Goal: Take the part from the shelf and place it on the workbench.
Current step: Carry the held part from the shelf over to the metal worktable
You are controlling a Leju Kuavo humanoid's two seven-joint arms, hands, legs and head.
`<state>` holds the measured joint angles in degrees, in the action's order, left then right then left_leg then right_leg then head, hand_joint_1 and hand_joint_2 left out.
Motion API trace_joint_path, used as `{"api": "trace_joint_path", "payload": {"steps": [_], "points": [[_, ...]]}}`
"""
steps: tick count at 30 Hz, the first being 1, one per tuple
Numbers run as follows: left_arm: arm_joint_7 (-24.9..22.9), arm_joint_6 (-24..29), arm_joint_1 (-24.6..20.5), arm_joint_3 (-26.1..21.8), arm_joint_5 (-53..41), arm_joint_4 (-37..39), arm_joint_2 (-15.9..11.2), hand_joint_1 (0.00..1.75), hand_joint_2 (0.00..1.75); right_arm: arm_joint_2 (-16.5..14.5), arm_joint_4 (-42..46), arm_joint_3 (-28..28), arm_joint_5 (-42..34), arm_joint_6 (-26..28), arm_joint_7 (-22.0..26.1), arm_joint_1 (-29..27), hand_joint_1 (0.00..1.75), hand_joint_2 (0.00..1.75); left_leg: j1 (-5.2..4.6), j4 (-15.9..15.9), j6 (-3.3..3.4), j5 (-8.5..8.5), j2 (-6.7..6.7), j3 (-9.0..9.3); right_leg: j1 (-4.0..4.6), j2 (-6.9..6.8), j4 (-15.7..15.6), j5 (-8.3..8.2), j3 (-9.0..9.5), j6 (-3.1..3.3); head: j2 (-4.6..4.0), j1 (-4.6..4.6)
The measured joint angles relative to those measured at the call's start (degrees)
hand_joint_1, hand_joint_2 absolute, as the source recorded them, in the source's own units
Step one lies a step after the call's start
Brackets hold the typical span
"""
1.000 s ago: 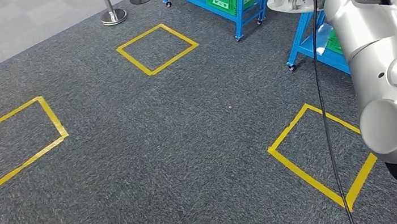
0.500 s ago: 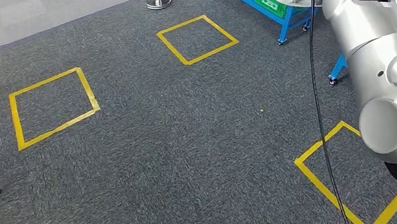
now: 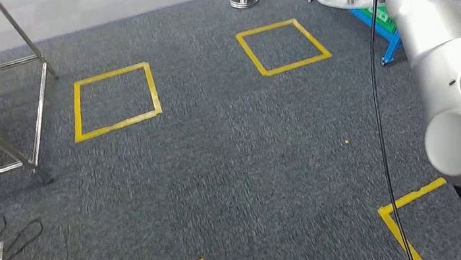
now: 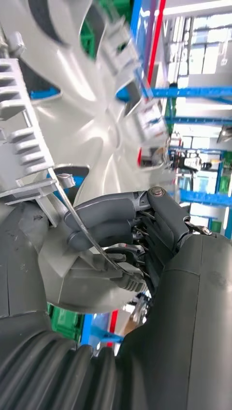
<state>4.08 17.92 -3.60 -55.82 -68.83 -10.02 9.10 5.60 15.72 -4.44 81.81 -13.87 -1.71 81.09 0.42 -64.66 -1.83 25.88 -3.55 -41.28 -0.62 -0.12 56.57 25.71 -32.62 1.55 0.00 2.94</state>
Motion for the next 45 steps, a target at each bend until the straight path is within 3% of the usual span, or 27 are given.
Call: {"api": "trace_joint_path", "payload": {"steps": [1,2,4,5,7,9,12,14,16,18,19,20,22,24,25,27,29,31,33,34,35,37,39,40,42,43,45], "points": [[-0.04,0.0,-0.08,0.0,-0.04,0.01,0.02,0.0,1.75,0.03,0.0,0.0,-0.21,0.0,0.03,0.07,1.75,1.75,0.12,-3.92,-0.24,1.88,1.84,-1.82,0.02,-0.87,-0.11,0.02,0.13,0.14,0.0,0.09],[-0.1,0.0,-0.15,0.0,-0.06,0.01,0.02,0.0,1.75,0.03,0.0,0.0,-0.38,0.0,0.07,0.11,1.75,1.75,0.34,-7.44,-0.5,3.23,2.71,-3.48,0.03,-1.73,-0.08,0.1,0.17,0.13,0.0,0.09],[-0.25,0.0,-0.18,0.0,-0.06,0.0,0.0,0.0,1.75,-0.08,0.0,0.01,-0.55,-0.01,0.19,0.09,1.75,1.75,0.87,-9.38,-1.05,3.21,3.37,-4.27,-0.08,-3.35,0.14,0.39,0.21,-0.12,0.0,0.1],[-0.29,0.0,-0.18,0.0,-0.05,-0.01,-0.03,0.0,1.75,-0.13,0.0,0.02,-0.55,-0.02,0.23,0.11,1.75,1.75,1.13,-6.98,-1.35,1.78,3.81,-2.9,-0.21,-4.13,0.41,0.64,0.26,-0.4,0.0,0.1],[-0.32,-0.01,-0.26,0.0,0.02,0.01,0.08,0.0,1.75,-0.16,0.02,0.02,-0.47,-0.04,0.26,0.3,1.75,1.75,1.38,0.37,-1.84,-1.13,6.37,1.22,-0.33,-5.51,1.51,1.54,0.1,-1.3,0.0,0.11],[-0.32,-0.01,-0.38,0.0,0.09,0.04,0.26,0.0,1.75,-0.21,0.09,0.02,-0.33,-0.08,0.28,0.56,1.75,1.75,1.09,3.82,-1.06,-1.9,7.99,2.93,-0.19,-6.5,2.65,2.4,-0.3,-2.13,0.0,-0.15],[-0.35,0.01,-0.41,0.0,0.11,0.01,0.16,0.0,1.75,-0.55,0.14,0.02,-0.1,-0.14,0.36,0.56,1.75,1.75,0.65,3.68,0.9,-1.75,6.08,2.56,-0.49,-7.67,2.91,3.01,-0.04,-2.86,0.0,-0.5],[-0.45,0.04,-0.43,-0.01,0.11,-0.05,0.08,0.0,1.75,-0.58,0.15,0.02,-0.02,-0.19,0.54,0.55,1.75,1.75,0.68,3.75,1.65,-1.86,4.59,2.67,-0.88,-5.36,5.39,4.98,-0.85,-3.11,0.0,-0.57],[-0.54,0.08,-0.54,-0.02,0.21,-0.08,0.03,0.0,1.75,-0.49,0.14,0.02,0.04,-0.24,0.72,0.51,1.75,1.75,0.57,3.78,2.13,-1.96,2.99,2.66,-0.73,-1.68,12.7,8.69,-4.26,-2.96,0.0,-0.6],[-0.65,0.08,-0.61,-0.02,0.35,-0.08,0.07,0.0,1.75,-0.4,0.13,0.02,0.16,-0.27,0.77,0.36,1.75,1.75,0.23,3.78,2.41,-2.02,1.05,2.64,-0.15,-0.27,19.47,10.65,-8.11,-2.34,0.0,-0.61],[-0.73,0.08,-0.58,-0.02,0.4,-0.08,0.09,0.0,1.75,-0.4,0.14,0.02,0.23,-0.27,0.8,0.31,1.75,1.75,0.02,3.78,2.51,-2.06,0.05,2.65,0.21,-0.02,19.94,9.94,-8.82,-1.76,0.0,-0.61],[-0.8,0.08,-0.56,-0.02,0.43,-0.08,0.12,0.0,1.75,-0.41,0.14,0.02,0.29,-0.27,0.83,0.31,1.75,1.75,-0.14,3.77,2.6,-2.11,-0.95,2.71,0.63,0.34,18.09,8.17,-8.44,-1.05,0.0,-0.6],[-0.84,0.09,-0.54,-0.02,0.44,-0.05,0.24,0.0,1.75,-0.42,0.16,0.02,0.36,-0.27,0.85,0.5,1.75,1.75,-0.24,3.79,2.68,-2.25,-2.79,2.77,1.48,2.82,10.07,3.6,-5.32,0.55,0.0,-0.58],[-0.85,0.11,-0.58,-0.03,0.44,0.0,0.44,0.0,1.75,-0.5,0.17,0.02,0.37,-0.28,0.8,0.79,1.75,1.75,-0.03,3.96,2.32,-2.59,-4.52,2.51,2.02,4.99,4.41,1.19,-2.95,1.48,0.0,-0.66],[-0.85,0.13,-0.56,-0.03,0.44,0.04,0.56,0.0,1.75,-0.59,0.17,0.02,0.39,-0.29,0.78,0.89,1.75,1.75,0.13,4.16,1.99,-2.83,-5.33,2.32,2.11,5.15,3.66,1.12,-2.63,1.66,0.0,-0.72],[-0.87,0.14,-0.35,-0.07,0.51,0.07,0.64,0.0,1.75,-1.05,0.23,0.02,0.46,-0.29,0.72,0.99,1.75,1.75,0.16,4.74,1.34,-3.32,-6.51,2.13,2.0,3.49,2.65,0.64,-2.07,1.7,0.0,-0.84],[-0.9,0.15,-0.2,-0.13,0.61,0.09,0.67,0.0,1.75,-1.58,0.32,0.02,0.48,-0.3,0.69,1.11,1.75,1.75,-0.37,3.56,0.96,-2.23,-3.56,1.45,1.59,1.63,0.94,-0.05,-1.05,1.65,0.0,-0.77],[-0.89,0.15,-0.36,-0.22,0.69,0.08,0.64,0.0,1.75,-1.78,0.34,0.02,0.5,-0.3,0.63,1.3,1.75,1.75,-0.58,-2.02,0.53,1.1,1.23,-1.06,1.45,-0.22,0.04,-0.33,-0.43,1.64,0.0,-0.67],[-0.87,0.15,-0.48,-0.31,0.81,0.08,0.62,0.0,1.75,-1.87,0.33,0.02,0.54,-0.3,0.57,1.27,1.75,1.75,-0.16,-8.63,-0.08,3.83,2.98,-3.98,1.38,-2.0,0.12,-0.18,-0.41,1.56,0.0,-0.65],[-0.87,0.15,-0.45,-0.34,0.87,0.08,0.6,0.0,1.75,-1.98,0.33,0.02,0.55,-0.3,0.56,1.17,1.75,1.75,0.1,-9.72,-0.39,3.89,3.24,-4.3,1.27,-2.85,0.28,-0.03,-0.44,1.41,0.0,-0.64],[-0.86,0.15,-0.41,-0.38,0.89,0.08,0.58,0.0,1.75,-2.1,0.33,0.02,0.55,-0.3,0.56,1.09,1.75,1.75,0.32,-8.6,-0.7,2.99,3.5,-3.45,1.13,-3.63,0.51,0.15,-0.46,1.19,0.0,-0.64],[-0.85,0.15,-0.39,-0.43,0.9,0.08,0.56,0.0,1.75,-2.25,0.33,0.02,0.54,-0.3,0.54,1.07,1.75,1.75,0.41,-1.41,-1.09,0.11,5.38,0.76,0.85,-5.1,1.32,0.79,-0.51,0.51,0.0,-0.64],[-0.84,0.16,-0.44,-0.46,0.91,0.09,0.61,0.0,1.75,-2.26,0.33,0.02,0.53,-0.29,0.51,1.14,1.75,1.75,0.18,3.83,-0.47,-1.23,7.31,3.7,1.01,-6.23,2.37,1.52,-0.81,-0.22,0.0,-0.72],[-0.84,0.17,-0.45,-0.53,0.92,0.09,0.62,0.0,1.75,-2.38,0.33,0.02,0.52,-0.28,0.51,1.17,1.75,1.75,0.0,4.39,0.11,-1.09,7.6,3.93,1.15,-6.7,2.67,1.71,-0.94,-0.5,0.0,-0.76],[-0.84,0.22,-0.45,-0.69,0.93,0.08,0.57,0.0,1.75,-2.68,0.33,0.02,0.53,-0.27,0.48,1.23,1.75,1.75,-0.06,4.28,1.24,-1.32,6.24,3.77,1.15,-7.46,2.85,1.93,-0.94,-0.96,0.0,-0.83],[-0.84,0.26,-0.46,-0.76,0.93,0.06,0.54,0.0,1.75,-2.84,0.33,0.02,0.54,-0.27,0.43,1.24,1.75,1.75,0.01,4.39,1.6,-1.44,5.63,3.78,0.95,-6.76,3.17,2.34,-0.99,-1.23,0.0,-0.83],[-0.85,0.31,-0.55,-0.8,0.92,0.01,0.5,0.0,1.75,-2.81,0.32,0.02,0.53,-0.27,0.34,1.28,1.75,1.75,0.25,4.64,2.24,-1.76,4.34,3.77,0.41,-3.45,6.63,4.7,-2.39,-1.77,0.0,-0.85]]}}
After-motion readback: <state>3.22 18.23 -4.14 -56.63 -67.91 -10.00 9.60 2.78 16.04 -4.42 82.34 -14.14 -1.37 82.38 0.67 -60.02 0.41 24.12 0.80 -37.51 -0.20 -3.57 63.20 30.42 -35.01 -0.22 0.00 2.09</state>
